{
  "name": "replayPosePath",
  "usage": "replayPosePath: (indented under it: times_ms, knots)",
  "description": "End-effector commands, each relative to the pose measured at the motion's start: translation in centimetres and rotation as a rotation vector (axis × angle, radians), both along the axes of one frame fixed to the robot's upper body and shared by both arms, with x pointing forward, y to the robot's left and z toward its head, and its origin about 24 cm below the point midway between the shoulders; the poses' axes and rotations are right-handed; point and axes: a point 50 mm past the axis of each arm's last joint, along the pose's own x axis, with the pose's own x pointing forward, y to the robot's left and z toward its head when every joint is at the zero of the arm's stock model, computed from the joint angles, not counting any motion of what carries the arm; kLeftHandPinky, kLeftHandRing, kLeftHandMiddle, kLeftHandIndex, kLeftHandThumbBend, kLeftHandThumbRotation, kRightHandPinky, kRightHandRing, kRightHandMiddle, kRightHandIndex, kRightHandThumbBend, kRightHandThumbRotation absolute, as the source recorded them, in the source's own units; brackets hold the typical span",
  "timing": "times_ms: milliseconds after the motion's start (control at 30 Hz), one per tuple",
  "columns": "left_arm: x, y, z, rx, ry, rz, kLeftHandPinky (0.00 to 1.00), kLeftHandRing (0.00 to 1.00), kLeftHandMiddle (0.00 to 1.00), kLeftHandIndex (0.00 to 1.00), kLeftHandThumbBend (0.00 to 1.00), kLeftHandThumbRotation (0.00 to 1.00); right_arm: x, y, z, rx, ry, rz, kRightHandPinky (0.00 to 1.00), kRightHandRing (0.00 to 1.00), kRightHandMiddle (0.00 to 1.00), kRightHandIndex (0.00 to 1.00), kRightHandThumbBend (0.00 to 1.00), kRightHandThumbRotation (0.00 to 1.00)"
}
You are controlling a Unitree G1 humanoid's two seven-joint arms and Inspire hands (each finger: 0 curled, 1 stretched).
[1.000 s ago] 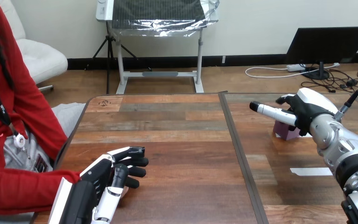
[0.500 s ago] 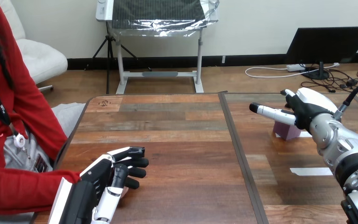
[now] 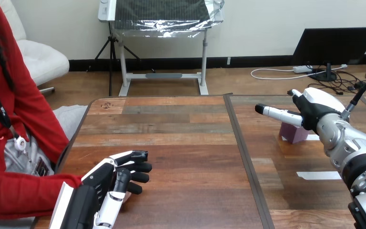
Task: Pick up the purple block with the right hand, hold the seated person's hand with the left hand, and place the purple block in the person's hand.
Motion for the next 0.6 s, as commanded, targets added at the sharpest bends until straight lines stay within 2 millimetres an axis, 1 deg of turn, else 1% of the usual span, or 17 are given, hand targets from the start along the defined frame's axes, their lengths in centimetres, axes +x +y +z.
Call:
replayPosePath:
  times_ms: [0,300,567]
  knots:
    - [0.67,0.08,1.3,0.004,-0.084,-0.003,0.56,0.64,0.67,0.69,0.35,0.91,1.89,1.1,3.77,-0.014,-0.107,0.04,1.0,1.0,1.0,1.0,0.8,1.0]
    - [0.59,0.11,1.4,0.005,-0.084,-0.001,0.56,0.64,0.67,0.69,0.36,0.9,1.97,1.23,3.89,-0.017,-0.109,0.045,1.0,1.0,1.0,1.0,0.81,1.0]
    - [0.56,0.18,1.45,0.008,-0.089,-0.008,0.56,0.63,0.66,0.69,0.34,0.9,1.92,1.17,3.8,-0.02,-0.108,0.045,1.0,1.0,1.0,1.0,0.8,1.0]
